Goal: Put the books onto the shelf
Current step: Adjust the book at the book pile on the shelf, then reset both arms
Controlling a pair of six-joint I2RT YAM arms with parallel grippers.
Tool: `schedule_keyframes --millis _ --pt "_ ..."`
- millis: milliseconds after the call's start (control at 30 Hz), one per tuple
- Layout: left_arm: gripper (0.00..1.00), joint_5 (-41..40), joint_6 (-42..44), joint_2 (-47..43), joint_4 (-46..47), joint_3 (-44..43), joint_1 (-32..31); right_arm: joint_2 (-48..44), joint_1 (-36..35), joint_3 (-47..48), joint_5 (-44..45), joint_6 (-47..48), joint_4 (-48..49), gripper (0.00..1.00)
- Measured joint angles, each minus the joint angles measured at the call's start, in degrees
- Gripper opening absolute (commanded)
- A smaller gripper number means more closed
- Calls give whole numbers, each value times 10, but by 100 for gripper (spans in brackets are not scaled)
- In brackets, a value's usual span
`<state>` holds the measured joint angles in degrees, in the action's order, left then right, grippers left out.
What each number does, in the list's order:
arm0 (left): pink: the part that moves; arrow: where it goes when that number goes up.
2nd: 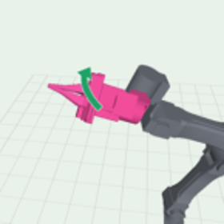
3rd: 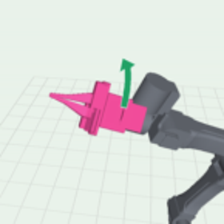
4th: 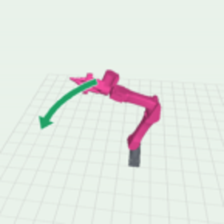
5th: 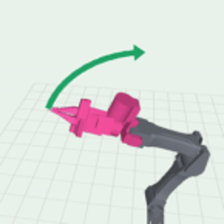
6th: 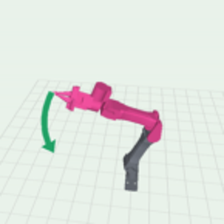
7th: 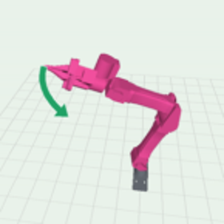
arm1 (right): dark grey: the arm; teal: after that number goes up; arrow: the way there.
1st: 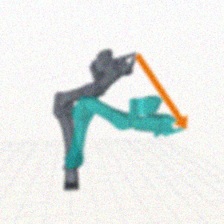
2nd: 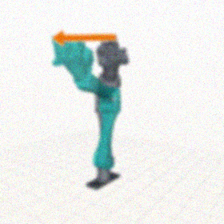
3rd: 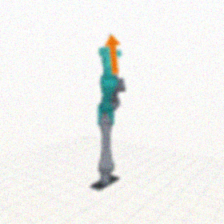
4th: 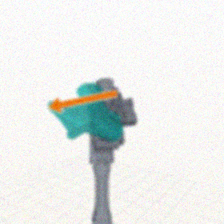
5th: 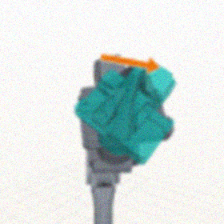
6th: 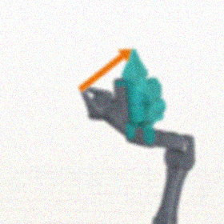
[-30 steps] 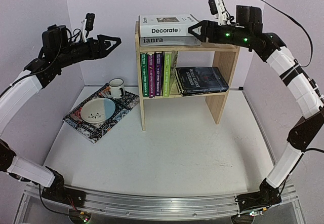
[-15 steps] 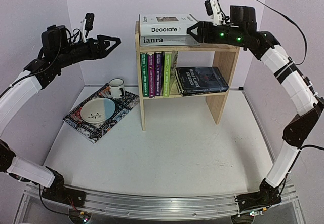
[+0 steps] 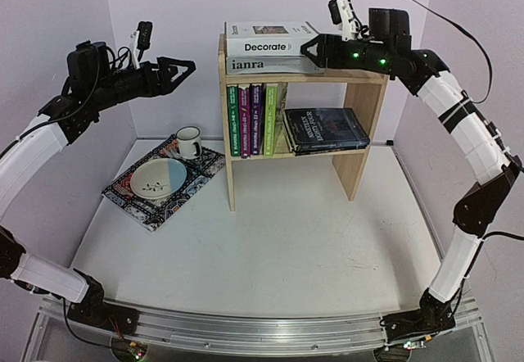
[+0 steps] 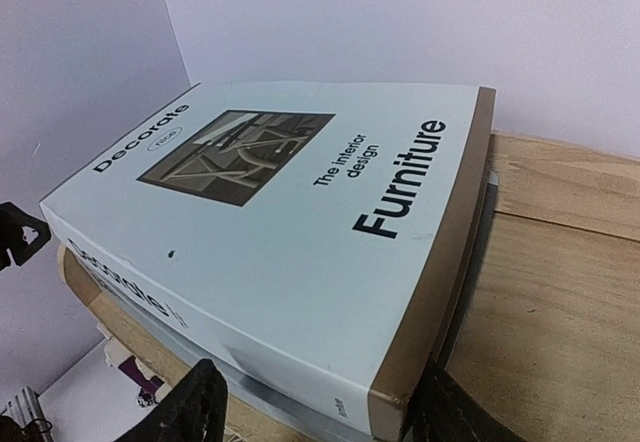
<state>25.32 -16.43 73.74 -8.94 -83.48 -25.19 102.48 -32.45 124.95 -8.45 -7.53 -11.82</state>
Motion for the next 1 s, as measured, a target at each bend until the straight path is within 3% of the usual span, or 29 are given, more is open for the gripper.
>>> schedule_keyframes --millis 67,267,433,600,933,1000 --pt "91 0 0 -1 0 1 0 2 0 2 0 1 -1 68" --pt "91 -1 1 -5 0 8 0 5 -3 5 0 6 1 98" --pt "91 -12 2 -15 2 22 0 -4 -4 -13 7 13 4 98" --pt "92 -31 8 -48 -1 56 0 -63 -4 -93 18 20 -1 98" --pt "92 -79 34 -149 0 141 0 -286 -4 -355 41 43 35 98" --pt "98 -89 41 -174 1 173 0 -334 -4 -421 43 46 47 98"
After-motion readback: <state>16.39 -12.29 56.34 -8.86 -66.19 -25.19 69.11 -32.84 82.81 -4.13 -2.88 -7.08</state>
